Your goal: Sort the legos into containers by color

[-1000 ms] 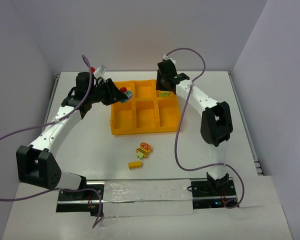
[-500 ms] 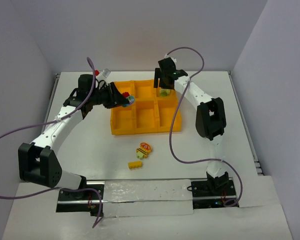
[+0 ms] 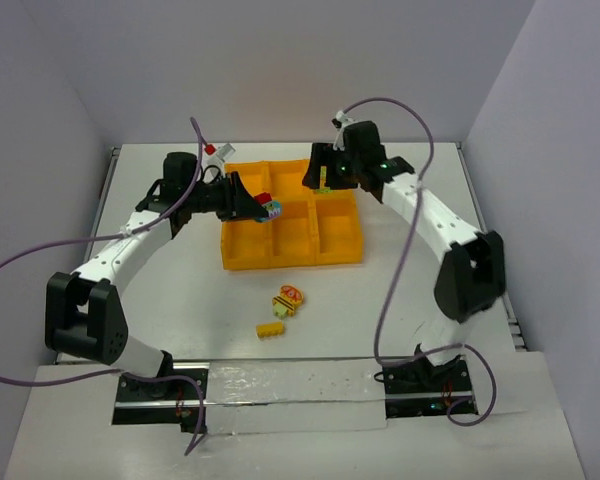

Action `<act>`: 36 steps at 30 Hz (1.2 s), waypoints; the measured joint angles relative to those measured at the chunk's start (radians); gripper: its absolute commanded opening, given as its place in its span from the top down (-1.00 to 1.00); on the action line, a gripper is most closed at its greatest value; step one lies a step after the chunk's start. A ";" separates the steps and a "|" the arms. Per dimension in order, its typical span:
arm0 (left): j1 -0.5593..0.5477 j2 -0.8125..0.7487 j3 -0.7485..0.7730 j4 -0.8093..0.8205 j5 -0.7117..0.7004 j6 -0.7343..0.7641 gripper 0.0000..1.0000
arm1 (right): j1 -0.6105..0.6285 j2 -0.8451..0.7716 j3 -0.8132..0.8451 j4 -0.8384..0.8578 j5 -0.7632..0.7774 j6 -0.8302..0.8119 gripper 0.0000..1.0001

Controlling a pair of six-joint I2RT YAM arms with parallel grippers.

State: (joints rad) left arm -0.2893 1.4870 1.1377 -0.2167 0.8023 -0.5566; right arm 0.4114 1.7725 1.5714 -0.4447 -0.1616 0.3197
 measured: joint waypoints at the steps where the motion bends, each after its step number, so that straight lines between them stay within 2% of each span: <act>1: 0.000 0.000 -0.009 0.020 0.026 0.003 1.00 | 0.000 -0.066 -0.049 0.033 -0.071 0.000 -0.66; 6: -0.001 0.000 -0.030 0.101 0.159 0.039 1.00 | 0.002 -0.273 -0.180 0.188 -0.374 0.004 -0.70; 11: -0.026 0.006 -0.028 0.128 0.282 0.116 1.00 | 0.021 -0.279 -0.198 0.238 -0.545 0.002 -0.72; 17: -0.080 0.042 -0.006 0.097 0.336 0.203 1.00 | 0.076 -0.194 -0.147 0.188 -0.577 -0.033 -0.74; 21: -0.090 0.044 -0.006 0.079 0.345 0.230 1.00 | 0.101 -0.166 -0.130 0.172 -0.587 -0.052 -0.65; 27: -0.089 0.044 -0.002 0.062 0.347 0.256 1.00 | 0.101 -0.149 -0.131 0.171 -0.638 -0.063 -0.61; 32: -0.089 0.043 0.010 0.042 0.347 0.279 1.00 | 0.101 -0.148 -0.147 0.180 -0.703 -0.075 -0.43; 36: -0.089 0.042 0.010 0.026 0.347 0.297 1.00 | 0.101 -0.148 -0.172 0.195 -0.760 -0.079 -0.47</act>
State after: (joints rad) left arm -0.3782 1.5294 1.1478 -0.1910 1.1496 -0.2595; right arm 0.5125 1.6249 1.3996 -0.2493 -0.9220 0.2408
